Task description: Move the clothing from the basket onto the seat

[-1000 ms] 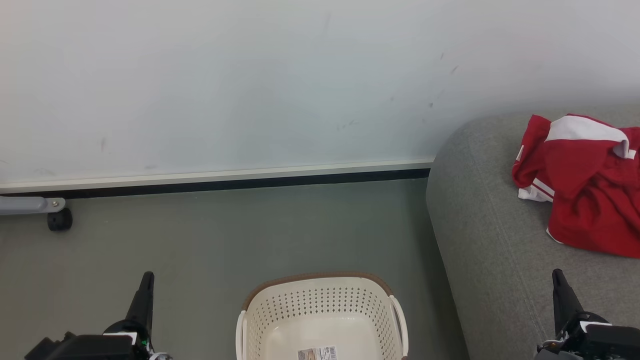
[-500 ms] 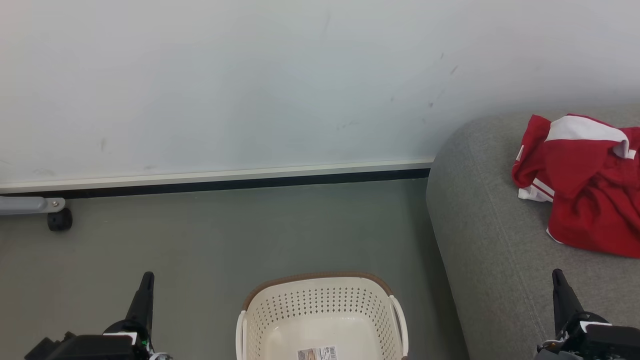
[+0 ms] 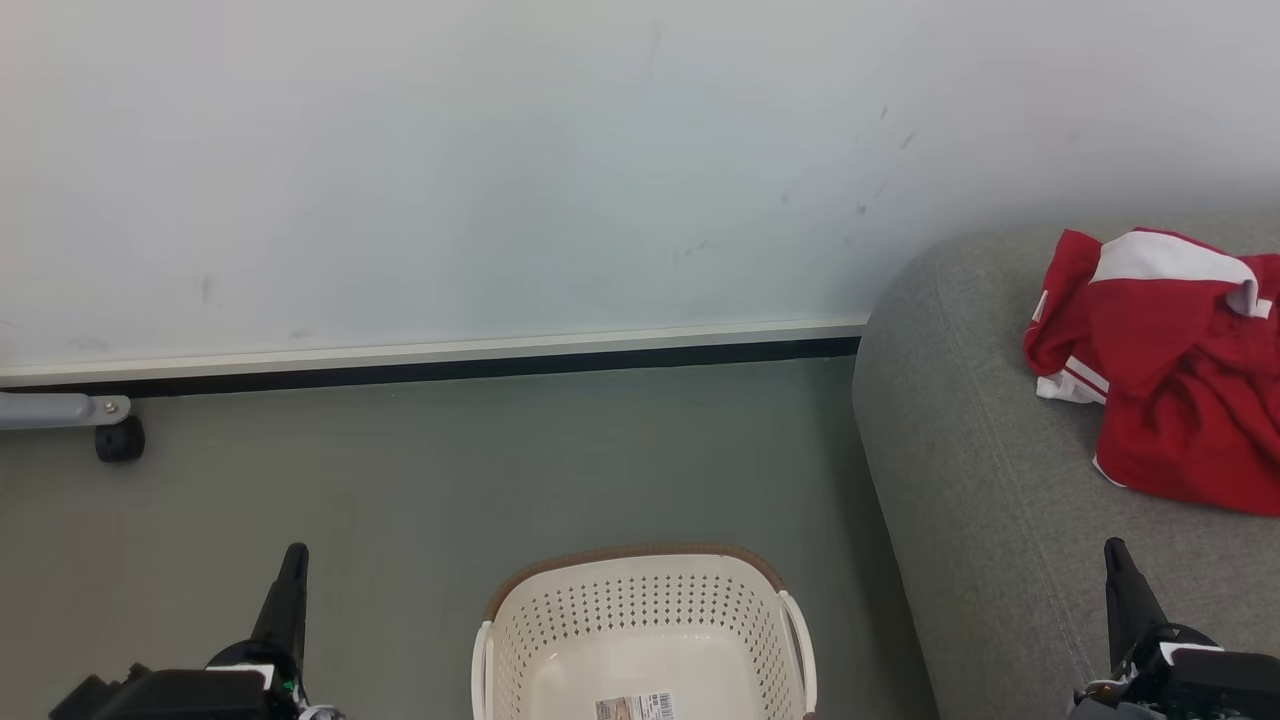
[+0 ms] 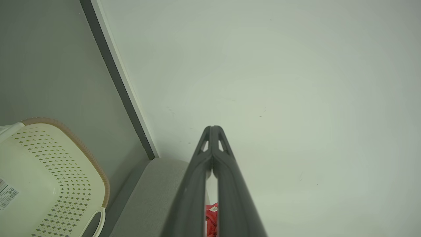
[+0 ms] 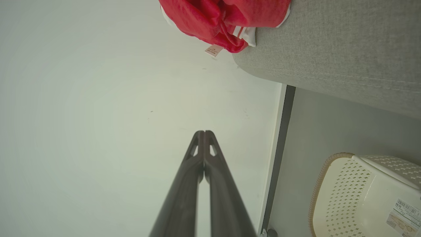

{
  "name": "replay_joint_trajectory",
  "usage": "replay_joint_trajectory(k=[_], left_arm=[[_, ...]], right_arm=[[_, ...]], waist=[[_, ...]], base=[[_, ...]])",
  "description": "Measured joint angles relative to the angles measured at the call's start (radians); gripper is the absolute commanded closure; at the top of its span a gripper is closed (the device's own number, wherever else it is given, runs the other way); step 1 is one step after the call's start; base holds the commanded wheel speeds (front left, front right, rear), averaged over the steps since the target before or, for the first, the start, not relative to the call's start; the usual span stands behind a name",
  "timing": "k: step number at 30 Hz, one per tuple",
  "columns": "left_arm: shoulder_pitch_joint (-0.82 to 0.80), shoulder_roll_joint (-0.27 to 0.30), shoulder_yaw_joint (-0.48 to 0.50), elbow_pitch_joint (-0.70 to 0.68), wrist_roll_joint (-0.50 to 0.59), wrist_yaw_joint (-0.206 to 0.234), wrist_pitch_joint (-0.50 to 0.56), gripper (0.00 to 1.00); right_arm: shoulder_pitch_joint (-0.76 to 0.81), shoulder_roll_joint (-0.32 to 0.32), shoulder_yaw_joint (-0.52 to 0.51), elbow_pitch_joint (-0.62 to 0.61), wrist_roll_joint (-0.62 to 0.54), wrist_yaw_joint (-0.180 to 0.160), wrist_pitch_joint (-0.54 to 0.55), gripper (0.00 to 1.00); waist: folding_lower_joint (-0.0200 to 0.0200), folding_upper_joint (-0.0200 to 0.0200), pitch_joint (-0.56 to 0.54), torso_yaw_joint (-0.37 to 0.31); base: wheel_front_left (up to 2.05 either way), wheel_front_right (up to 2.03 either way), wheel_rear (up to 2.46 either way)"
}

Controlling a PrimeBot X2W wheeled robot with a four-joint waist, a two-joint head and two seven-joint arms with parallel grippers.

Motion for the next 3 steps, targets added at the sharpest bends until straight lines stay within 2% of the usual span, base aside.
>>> replay_joint_trajectory(k=[3], left_arm=[[0.000,0.000,0.000,0.000,0.000,0.000,0.000,1.00]], right_arm=[[0.000,0.000,0.000,0.000,0.000,0.000,0.000,1.00]], waist=[[0.0000,0.0000,0.000,0.000]], base=[[0.00,0.00,0.00]])
